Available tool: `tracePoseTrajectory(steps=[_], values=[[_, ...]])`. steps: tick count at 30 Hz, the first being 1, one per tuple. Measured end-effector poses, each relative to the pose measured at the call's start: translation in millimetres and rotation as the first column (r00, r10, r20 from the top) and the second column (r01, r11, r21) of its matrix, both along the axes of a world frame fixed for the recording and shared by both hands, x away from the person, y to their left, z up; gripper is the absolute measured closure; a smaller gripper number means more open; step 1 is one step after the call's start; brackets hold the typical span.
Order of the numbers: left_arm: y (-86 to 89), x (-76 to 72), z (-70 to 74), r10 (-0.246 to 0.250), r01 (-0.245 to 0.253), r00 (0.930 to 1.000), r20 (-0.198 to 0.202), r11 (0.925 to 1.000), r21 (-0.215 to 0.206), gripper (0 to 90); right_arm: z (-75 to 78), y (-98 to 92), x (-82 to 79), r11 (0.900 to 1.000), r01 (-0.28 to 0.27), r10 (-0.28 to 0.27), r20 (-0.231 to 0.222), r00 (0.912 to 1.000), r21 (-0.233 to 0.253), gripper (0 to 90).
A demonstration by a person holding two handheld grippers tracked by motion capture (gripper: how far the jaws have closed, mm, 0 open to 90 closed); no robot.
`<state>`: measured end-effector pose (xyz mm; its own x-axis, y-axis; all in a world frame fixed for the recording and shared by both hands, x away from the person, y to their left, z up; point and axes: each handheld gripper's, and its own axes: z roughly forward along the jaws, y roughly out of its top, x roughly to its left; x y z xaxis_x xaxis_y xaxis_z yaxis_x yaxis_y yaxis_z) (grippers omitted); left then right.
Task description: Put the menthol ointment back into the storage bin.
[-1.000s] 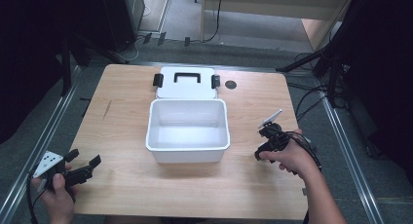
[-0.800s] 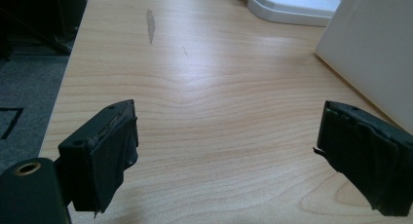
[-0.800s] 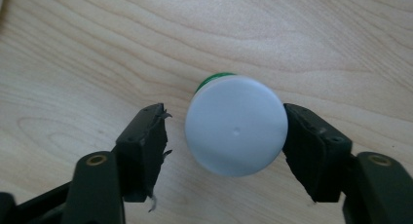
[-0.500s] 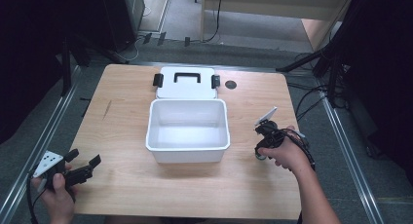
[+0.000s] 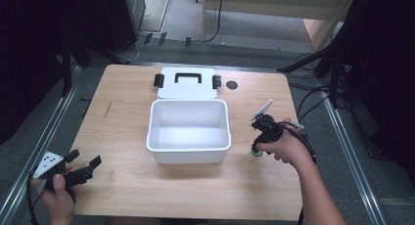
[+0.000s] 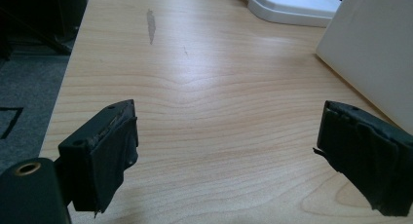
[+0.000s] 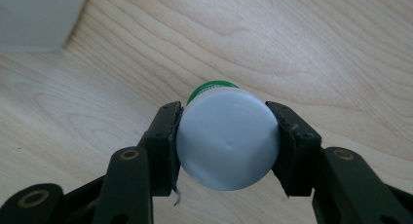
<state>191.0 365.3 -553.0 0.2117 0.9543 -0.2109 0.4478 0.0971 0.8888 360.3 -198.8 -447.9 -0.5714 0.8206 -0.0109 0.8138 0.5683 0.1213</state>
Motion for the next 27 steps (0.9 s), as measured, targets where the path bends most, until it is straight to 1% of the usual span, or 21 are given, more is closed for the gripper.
tracePoseTrajectory(steps=[1, 3, 5, 6, 7, 8, 9, 10, 12, 13, 15, 17, 18, 20, 22, 23, 24, 25, 26, 27], values=[[0.0, 0.0, 0.0, 0.000, 0.000, 1.0000, 0.000, 1.0000, 0.000, 8.6, 0.0, 0.0, 0.0, 1.000, 0.000, 0.000, 0.000, 1.0000, 0.000, 51.5], [0.0, 0.0, 0.0, 0.000, 0.000, 1.0000, 0.001, 1.0000, -0.001, 8.6, 6.9, 2.5, 1.4, 1.000, -0.014, 0.014, 0.003, 0.9999, 0.011, 51.5], [0.1, 0.0, 0.1, 0.000, 0.000, 1.0000, 0.000, 1.0000, -0.001, 8.6, 14.2, 5.5, 2.3, 1.000, -0.018, 0.018, 0.002, 0.9998, 0.009, 51.5], [0.2, 0.0, 0.0, 0.001, -0.001, 1.0000, 0.000, 1.0000, -0.002, 8.6, 20.9, 8.6, 3.2, 1.000, -0.025, 0.025, 0.001, 0.9997, 0.015, 51.5], [0.2, 0.0, 0.0, 0.001, -0.001, 1.0000, 0.000, 1.0000, -0.002, 8.6, 20.9, 8.6, 3.2, 1.000, -0.025, 0.025, 0.001, 0.9997, 0.015, 51.5], [0.3, 0.1, 0.0, 0.000, 0.000, 1.0000, 0.000, 1.0000, -0.003, 8.6, 26.8, 11.4, 4.3, 0.999, -0.034, 0.034, 0.008, 0.9994, 0.012, 51.5], [0.3, 0.1, 0.0, 0.000, 0.000, 1.0000, 0.000, 1.0000, -0.003, 8.6, 26.8, 11.4, 4.3, 0.999, -0.034, 0.034, 0.008, 0.9994, 0.012, 51.5], [0.3, 0.1, 0.0, 0.001, -0.001, 1.0000, 0.002, 1.0000, -0.004, 8.6, 29.9, 13.2, 4.6, 0.999, -0.029, 0.029, 0.003, 0.9996, 0.013, 51.5], [0.4, 0.2, 0.0, 0.001, -0.001, 1.0000, 0.001, 1.0000, -0.004, 8.6, 38.5, 17.2, 7.5, 0.999, -0.042, 0.042, 0.010, 0.9991, 0.015, 51.5], [0.4, 0.2, 0.0, 0.000, 0.000, 1.0000, 0.001, 1.0000, -0.004, 8.6, 42.0, 19.1, 8.0, 0.999, -0.039, 0.039, 0.006, 0.9992, 0.014, 51.5], [0.5, 0.1, 0.1, 0.000, 0.000, 1.0000, 0.001, 1.0000, -0.005, 8.6, 45.0, 20.4, 9.3, 0.999, -0.046, 0.046, 0.013, 0.9989, 0.016, 51.6], [0.5, 0.2, 0.0, 0.000, 0.001, 1.0000, 0.002, 1.0000, -0.005, 8.6, 51.6, 23.6, 11.3, 0.998, -0.054, 0.054, 0.015, 0.9984, 0.024, 51.6], [0.5, 0.2, 0.1, 0.000, 0.000, 1.0000, 0.001, 1.0000, -0.004, 8.6, 58.0, 27.1, 12.9, 0.998, -0.062, 0.062, 0.014, 0.9980, 0.028, 51.5], [0.6, 0.3, 0.0, -0.001, 0.001, 1.0000, 0.001, 1.0000, -0.006, 8.6, 64.6, 31.3, 14.0, 0.997, -0.068, 0.068, 0.013, 0.9976, 0.026, 51.6], [0.6, 0.3, 0.0, -0.001, 0.001, 1.0000, 0.002, 1.0000, -0.005, 8.6, 67.5, 33.1, 14.9, 0.996, -0.079, 0.079, 0.018, 0.9967, 0.026, 51.6], [0.6, 0.4, 0.0, 0.000, 0.000, 1.0000, 0.002, 1.0000, -0.006, 8.6, 74.7, 37.1, 16.1, 0.996, -0.084, 0.084, 0.017, 0.9963, 0.022, 51.6], [0.6, 0.4, 0.0, 0.000, 0.000, 1.0000, 0.002, 1.0000, -0.006, 8.6, 78.3, 39.3, 16.5, 0.996, -0.082, 0.082, 0.015, 0.9965, 0.022, 51.6], [0.4, 0.6, -0.1, 0.002, -0.002, 1.0000, 0.004, 1.0000, -0.008, 8.6, 78.3, 39.3, 16.5, 0.996, -0.082, 0.082, 0.015, 0.9965, 0.022, 51.6], [0.5, 0.8, -0.1, 0.001, -0.001, 1.0000, 0.004, 1.0000, -0.008, 8.6, 85.3, 43.3, 17.4, 0.996, -0.086, 0.086, 0.018, 0.9962, 0.025, 51.6], [0.5, 0.8, -0.1, 0.002, -0.001, 1.0000, 0.004, 1.0000, -0.008, 8.6, 88.8, 45.1, 17.9, 0.996, -0.090, 0.090, 0.017, 0.9958, 0.026, 51.6]])
